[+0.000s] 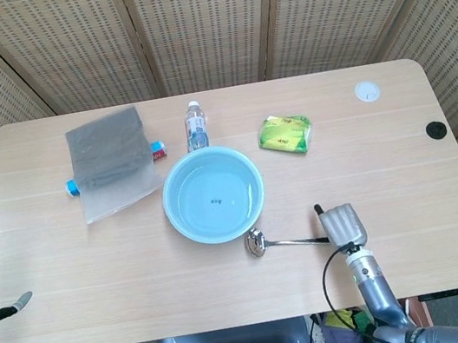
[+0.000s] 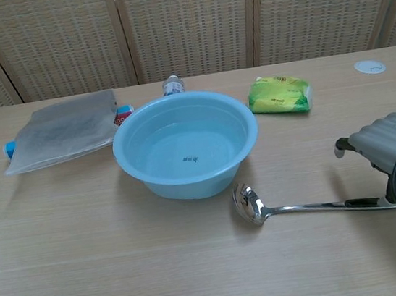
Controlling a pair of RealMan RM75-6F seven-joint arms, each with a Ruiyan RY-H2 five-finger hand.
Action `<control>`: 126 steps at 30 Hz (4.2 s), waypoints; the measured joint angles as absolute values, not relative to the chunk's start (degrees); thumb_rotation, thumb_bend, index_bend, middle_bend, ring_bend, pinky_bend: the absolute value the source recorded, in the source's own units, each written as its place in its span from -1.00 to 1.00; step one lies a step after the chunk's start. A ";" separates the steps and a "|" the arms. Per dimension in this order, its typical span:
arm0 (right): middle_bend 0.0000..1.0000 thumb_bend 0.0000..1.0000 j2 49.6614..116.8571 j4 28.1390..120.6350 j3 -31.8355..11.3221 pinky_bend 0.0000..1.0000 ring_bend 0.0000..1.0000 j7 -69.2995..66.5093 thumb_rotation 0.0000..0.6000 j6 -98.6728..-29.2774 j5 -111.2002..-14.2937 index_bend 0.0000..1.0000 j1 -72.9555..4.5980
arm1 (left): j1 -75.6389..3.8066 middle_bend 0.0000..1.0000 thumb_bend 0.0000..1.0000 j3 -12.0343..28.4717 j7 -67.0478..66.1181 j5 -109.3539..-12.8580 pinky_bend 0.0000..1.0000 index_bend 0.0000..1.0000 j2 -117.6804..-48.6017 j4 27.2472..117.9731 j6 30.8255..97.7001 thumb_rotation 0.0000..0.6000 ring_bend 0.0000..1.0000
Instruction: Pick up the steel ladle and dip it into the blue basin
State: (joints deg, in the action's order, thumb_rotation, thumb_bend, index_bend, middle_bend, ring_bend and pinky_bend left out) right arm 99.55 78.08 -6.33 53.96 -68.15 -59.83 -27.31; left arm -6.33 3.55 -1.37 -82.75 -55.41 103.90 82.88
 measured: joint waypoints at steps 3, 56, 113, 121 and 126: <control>0.92 -1.00 98.70 79.30 -6.38 1.00 0.79 53.43 1.00 -68.20 -59.74 -0.52 -27.27 | -6.34 -1.00 -1.00 3.58 -1.34 -82.67 -1.00 -1.00 -55.41 103.90 82.87 1.00 -1.00; 0.92 -0.42 102.90 81.12 -6.30 1.00 0.79 48.10 1.00 -68.15 -53.58 -0.05 -28.81 | -6.67 -1.00 -1.00 3.50 -1.03 -82.51 -1.00 -1.00 -55.10 104.09 82.18 1.00 -1.00; 1.00 0.64 97.63 84.97 -6.86 1.00 0.81 45.49 1.00 -66.50 -53.24 0.56 -29.00 | -6.76 -1.00 -1.00 3.59 -1.05 -82.06 -1.00 -1.00 -55.17 104.25 82.13 1.00 -1.00; 1.00 0.68 86.65 93.54 -5.73 1.00 0.81 37.83 1.00 -64.81 -59.18 0.56 -27.95 | -6.74 -1.00 -1.00 3.56 -0.20 -82.25 -1.00 -1.00 -54.81 104.17 82.07 1.00 -1.00; 1.00 0.69 79.16 97.38 -4.19 1.00 0.81 31.19 1.00 -63.92 -65.55 0.56 -26.99 | -6.79 -1.00 -1.00 3.47 -0.36 -82.40 -1.00 -1.00 -54.86 104.21 81.97 1.00 -1.00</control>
State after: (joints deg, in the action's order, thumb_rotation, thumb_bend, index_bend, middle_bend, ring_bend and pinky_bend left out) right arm 79.16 97.38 -4.19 31.19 -63.92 -65.55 -26.99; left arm -6.79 3.47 -0.36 -82.40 -54.86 104.21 81.97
